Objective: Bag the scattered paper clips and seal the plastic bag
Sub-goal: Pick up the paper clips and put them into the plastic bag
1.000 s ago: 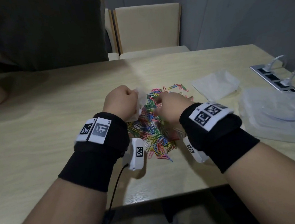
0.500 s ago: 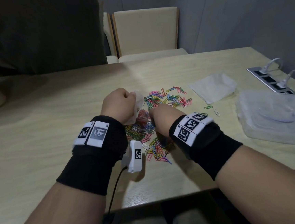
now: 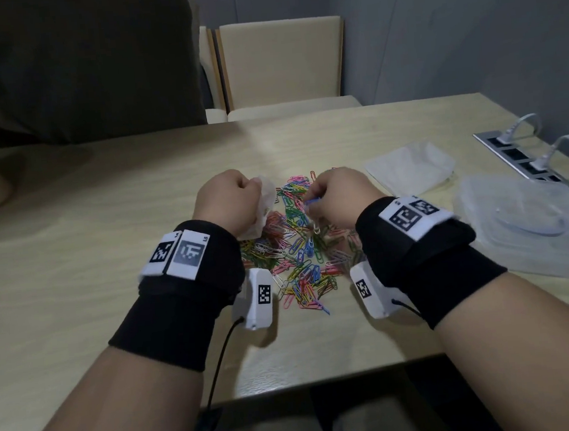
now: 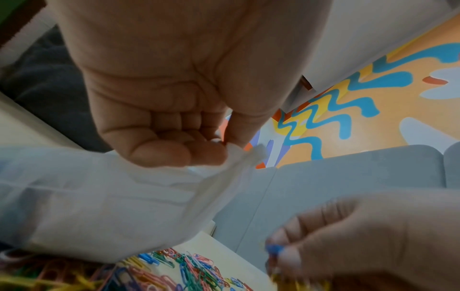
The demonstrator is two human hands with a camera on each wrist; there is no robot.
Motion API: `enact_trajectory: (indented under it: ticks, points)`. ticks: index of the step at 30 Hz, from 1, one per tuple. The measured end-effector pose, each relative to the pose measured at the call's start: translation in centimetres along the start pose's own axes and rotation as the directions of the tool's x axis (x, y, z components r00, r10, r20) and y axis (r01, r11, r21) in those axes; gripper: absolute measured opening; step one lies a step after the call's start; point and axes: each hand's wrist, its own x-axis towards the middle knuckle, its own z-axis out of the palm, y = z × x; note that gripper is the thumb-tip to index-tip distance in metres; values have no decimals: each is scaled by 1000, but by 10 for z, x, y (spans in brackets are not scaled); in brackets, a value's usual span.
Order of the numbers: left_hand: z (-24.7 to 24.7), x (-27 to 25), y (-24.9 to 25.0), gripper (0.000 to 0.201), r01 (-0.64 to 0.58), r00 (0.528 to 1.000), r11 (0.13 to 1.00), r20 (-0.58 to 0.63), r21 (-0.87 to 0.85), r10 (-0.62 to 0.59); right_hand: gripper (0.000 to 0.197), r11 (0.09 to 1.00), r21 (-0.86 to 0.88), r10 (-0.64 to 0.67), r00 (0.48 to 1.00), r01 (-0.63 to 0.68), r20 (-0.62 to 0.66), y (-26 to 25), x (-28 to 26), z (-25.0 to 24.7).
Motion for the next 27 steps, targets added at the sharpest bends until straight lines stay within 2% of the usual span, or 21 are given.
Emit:
enact_trajectory:
  ticks: [2, 4, 6, 9, 11, 13, 18, 22, 27]
  points:
    - [1, 0, 1, 36, -5, 1000, 1000, 10, 4, 5, 3, 942, 328, 70, 998, -65, -3, -5, -3, -7]
    - [2, -1, 1, 35, -4, 1000, 1000, 16, -12, 4, 6, 795, 594, 120, 992, -119, 39, -12, -5, -11]
    - [3, -1, 1, 35, 4, 1000, 999, 16, -32, -4, 9, 603, 783, 126, 988, -149, 90, -20, -7, -12]
    - [4, -2, 3, 33, 23, 999, 996, 38, -86, -20, 2, 290, 930, 131, 972, -227, 197, -32, -10, -11]
    - [4, -4, 6, 32, 27, 998, 993, 53, -113, -21, 9, 180, 940, 145, 953, -290, 266, -36, -10, -6]
    - [2, -5, 7, 33, 21, 998, 991, 58, -129, -14, 4, 179, 928, 157, 941, -326, 300, -39, -10, -2]
    - [-1, -8, 11, 27, 34, 998, 992, 53, -124, -27, 19, 256, 885, 166, 919, -390, 357, -46, -8, 2]
    - [1, -8, 10, 27, 17, 999, 998, 29, -68, -15, 13, 403, 815, 137, 907, -417, 397, -51, -12, -2]
    - [2, -5, 5, 31, 23, 999, 999, 32, -37, -22, 11, 604, 753, 97, 961, -263, 258, -55, -21, -11]
